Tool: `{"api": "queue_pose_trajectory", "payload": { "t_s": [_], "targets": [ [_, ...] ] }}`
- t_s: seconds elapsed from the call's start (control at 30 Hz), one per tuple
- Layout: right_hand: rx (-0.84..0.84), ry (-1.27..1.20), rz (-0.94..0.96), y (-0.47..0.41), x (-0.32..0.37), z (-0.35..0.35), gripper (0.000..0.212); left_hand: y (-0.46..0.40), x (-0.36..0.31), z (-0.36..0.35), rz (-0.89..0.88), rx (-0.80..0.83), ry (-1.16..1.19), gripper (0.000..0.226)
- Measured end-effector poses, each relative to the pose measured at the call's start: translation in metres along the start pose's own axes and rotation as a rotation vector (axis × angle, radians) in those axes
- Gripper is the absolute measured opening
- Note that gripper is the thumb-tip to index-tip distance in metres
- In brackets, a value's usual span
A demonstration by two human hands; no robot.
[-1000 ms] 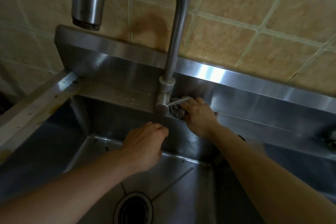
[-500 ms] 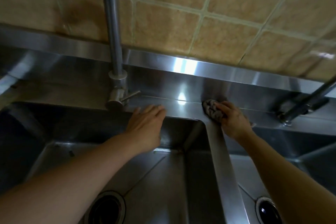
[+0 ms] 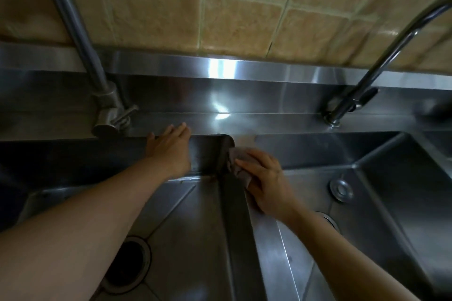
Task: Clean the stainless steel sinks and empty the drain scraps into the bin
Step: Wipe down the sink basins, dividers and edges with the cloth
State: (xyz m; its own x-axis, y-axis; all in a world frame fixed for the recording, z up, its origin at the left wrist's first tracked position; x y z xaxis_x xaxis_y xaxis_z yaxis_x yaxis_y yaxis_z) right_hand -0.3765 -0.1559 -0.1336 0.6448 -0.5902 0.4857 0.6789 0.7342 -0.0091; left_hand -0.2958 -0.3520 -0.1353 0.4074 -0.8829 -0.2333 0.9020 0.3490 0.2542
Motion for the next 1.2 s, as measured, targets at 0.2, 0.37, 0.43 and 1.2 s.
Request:
{"api": "queue_pose_trajectory", "payload": {
  "t_s": [0.2, 0.37, 0.43, 1.2],
  "targets": [
    [-0.041, -0.052, -0.038, 0.085, 0.007, 0.004, 0.036, -0.002, -0.064, 0.003, -0.205, -0.1, 0.02, 0.076],
    [-0.032, -0.019, -0.053, 0.046, 0.001, -0.002, 0.041, -0.023, -0.09, 0.004, -0.314, 0.047, -0.012, 0.064],
    [-0.029, -0.057, -0.098, 0.016, -0.004, -0.007, 0.046, -0.026, -0.089, -0.002, -0.307, 0.095, -0.038, 0.057],
    [0.079, -0.059, -0.265, 0.27, 0.012, 0.014, 0.039, 0.122, -0.154, -0.046, -0.609, 0.178, 0.003, 0.07]
  ]
}}
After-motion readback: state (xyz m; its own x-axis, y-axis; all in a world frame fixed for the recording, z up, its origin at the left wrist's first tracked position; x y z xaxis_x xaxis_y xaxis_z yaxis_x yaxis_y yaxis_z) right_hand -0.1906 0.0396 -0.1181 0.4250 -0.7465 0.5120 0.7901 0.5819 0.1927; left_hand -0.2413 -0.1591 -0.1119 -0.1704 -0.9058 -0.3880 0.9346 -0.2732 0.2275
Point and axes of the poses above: each hand's wrist, its own y-axis away from the middle knuckle, its own z-axis out of the back of the hand, x = y × z, the point moved 6 cm from there along -y, towards the middle knuckle, and after that the axes turned 11 degrees about -z, right-handed, at the moved point
